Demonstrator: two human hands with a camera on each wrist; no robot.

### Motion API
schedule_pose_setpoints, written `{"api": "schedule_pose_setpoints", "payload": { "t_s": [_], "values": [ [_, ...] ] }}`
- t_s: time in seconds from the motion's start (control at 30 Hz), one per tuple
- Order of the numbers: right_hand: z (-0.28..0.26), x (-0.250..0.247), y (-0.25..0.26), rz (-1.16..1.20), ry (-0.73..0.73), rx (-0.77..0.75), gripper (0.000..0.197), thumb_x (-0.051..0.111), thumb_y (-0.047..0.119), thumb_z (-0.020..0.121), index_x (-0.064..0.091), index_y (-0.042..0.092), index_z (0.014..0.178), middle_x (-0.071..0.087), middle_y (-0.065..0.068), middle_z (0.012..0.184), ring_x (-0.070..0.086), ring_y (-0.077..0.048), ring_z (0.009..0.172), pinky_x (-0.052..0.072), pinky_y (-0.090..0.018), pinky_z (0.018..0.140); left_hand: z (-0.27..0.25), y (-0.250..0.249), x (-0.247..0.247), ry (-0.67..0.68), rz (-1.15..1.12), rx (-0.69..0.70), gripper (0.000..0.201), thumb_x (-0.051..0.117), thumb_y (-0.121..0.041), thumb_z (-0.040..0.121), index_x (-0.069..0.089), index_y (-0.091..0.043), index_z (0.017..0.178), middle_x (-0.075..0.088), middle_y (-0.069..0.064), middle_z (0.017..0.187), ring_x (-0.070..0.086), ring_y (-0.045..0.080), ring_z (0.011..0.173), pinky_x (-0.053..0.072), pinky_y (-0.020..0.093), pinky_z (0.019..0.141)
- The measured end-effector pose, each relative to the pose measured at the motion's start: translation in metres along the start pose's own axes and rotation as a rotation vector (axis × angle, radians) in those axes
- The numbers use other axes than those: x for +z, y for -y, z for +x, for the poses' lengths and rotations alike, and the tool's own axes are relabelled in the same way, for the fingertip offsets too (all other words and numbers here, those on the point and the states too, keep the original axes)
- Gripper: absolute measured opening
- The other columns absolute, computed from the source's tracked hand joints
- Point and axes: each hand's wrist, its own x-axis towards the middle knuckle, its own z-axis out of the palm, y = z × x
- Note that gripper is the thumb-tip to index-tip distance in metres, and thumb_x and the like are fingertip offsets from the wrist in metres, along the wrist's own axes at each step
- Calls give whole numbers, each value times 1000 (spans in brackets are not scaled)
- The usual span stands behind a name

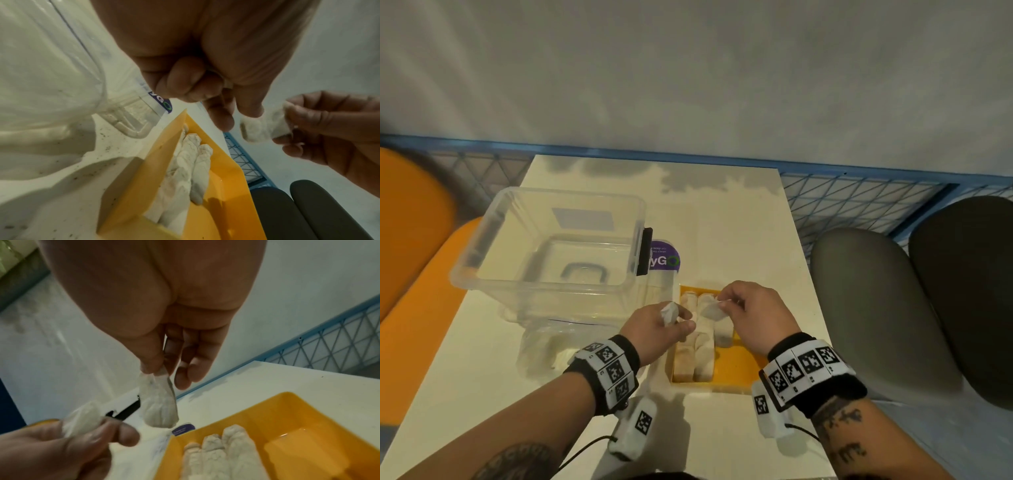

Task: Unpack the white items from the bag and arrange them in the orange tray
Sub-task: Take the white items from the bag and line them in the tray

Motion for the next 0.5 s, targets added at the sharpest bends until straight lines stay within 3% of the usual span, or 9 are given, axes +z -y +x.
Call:
{"api": "schedule_pose_setpoints", "payload": {
  "t_s": [0.13, 0.27, 0.4, 0.5],
  "values": [
    [6, 8, -24, -203, 189, 62, 17, 51, 22, 97, 66, 27, 102, 67, 5, 99, 60, -15, 88, 51, -28, 76, -3, 14, -6, -48, -6, -53, 13, 69, -46, 85, 70, -33, 87, 73, -6, 82, 69, 14, 81, 56, 38, 81],
    [6, 27, -42, -405, 368, 55, 19, 51, 22, 96, 65, 28, 106, 65, -1, 105, 61, -22, 92, 54, -36, 81, -7, 16, -9, -68, -50, -61, 9, 65, -38, 91, 69, -30, 88, 70, -6, 73, 64, 8, 70, 48, 30, 69],
    [14, 47, -54, -450, 487, 57, 16, 57, 17, 93, 66, 25, 104, 59, 6, 94, 57, -15, 87, 48, -26, 74, -6, 19, -11, -79, -75, -75, 8, 66, -35, 92, 69, -29, 89, 70, -6, 71, 64, 3, 65, 46, 27, 65],
    [29, 54, -58, -447, 466, 113, 14, 56, 19, 94, 64, 25, 102, 64, 1, 105, 57, -17, 87, 48, -28, 74, -3, 20, -10, -71, -91, -95, 7, 67, -35, 91, 68, -28, 94, 71, -3, 74, 65, 6, 69, 47, 27, 66]
  ]
}}
